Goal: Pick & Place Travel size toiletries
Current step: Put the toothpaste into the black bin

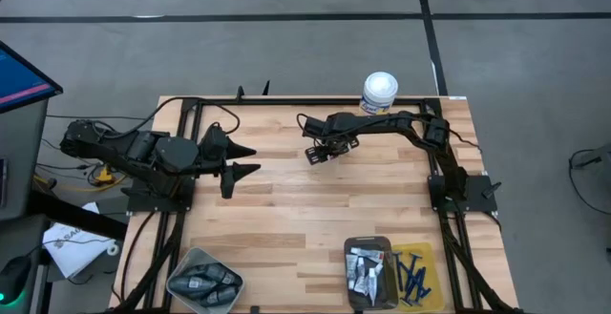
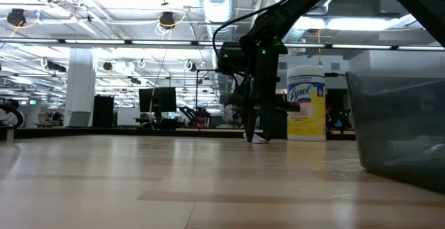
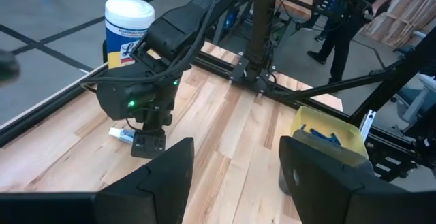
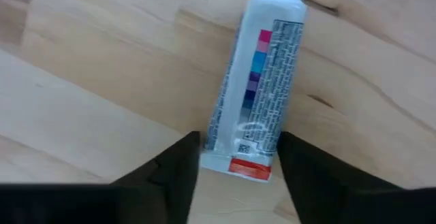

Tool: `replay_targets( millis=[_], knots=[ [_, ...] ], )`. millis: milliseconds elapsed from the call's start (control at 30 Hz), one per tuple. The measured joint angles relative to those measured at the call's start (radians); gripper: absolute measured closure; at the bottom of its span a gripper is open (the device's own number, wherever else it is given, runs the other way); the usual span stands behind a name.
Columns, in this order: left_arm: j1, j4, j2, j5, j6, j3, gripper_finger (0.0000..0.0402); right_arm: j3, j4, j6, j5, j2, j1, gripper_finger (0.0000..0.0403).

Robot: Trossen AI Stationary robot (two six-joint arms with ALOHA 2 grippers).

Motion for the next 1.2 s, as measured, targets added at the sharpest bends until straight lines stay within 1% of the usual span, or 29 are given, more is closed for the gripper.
replay_targets(
  millis=[200, 333, 567, 800, 1000, 1100, 1200],
  knots=[
    [0.0, 0.0, 0.0, 0.0, 0.0, 0.0, 0.0189, -0.001, -0.014, -0.007, -0.007, 0.002, 0.001, 0.0284],
    [0.0, 0.0, 0.0, 0.0, 0.0, 0.0, 0.0189, -0.001, -0.017, -0.014, -0.015, 0.003, 0.002, 0.0312],
    [0.0, 0.0, 0.0, 0.0, 0.0, 0.0, 0.0189, 0.0, -0.044, -0.018, -0.022, 0.003, 0.012, 0.033],
    [0.0, 0.0, 0.0, 0.0, 0.0, 0.0, 0.0189, 0.038, -0.137, -0.068, -0.043, -0.024, 0.04, 0.035],
    [0.0, 0.001, 0.0, 0.0, 0.0, 0.0, 0.0189, 0.061, -0.163, -0.08, -0.024, -0.13, 0.082, 0.0359],
    [0.0, 0.002, 0.0, 0.0, 0.0, 0.0, 0.0189, 0.061, -0.198, -0.055, -0.022, -0.195, 0.138, 0.036],
    [0.0, 0.002, 0.0, 0.0, -0.002, 0.0, 0.0189, 0.063, -0.246, -0.031, -0.022, -0.277, 0.22, 0.036]
  ],
)
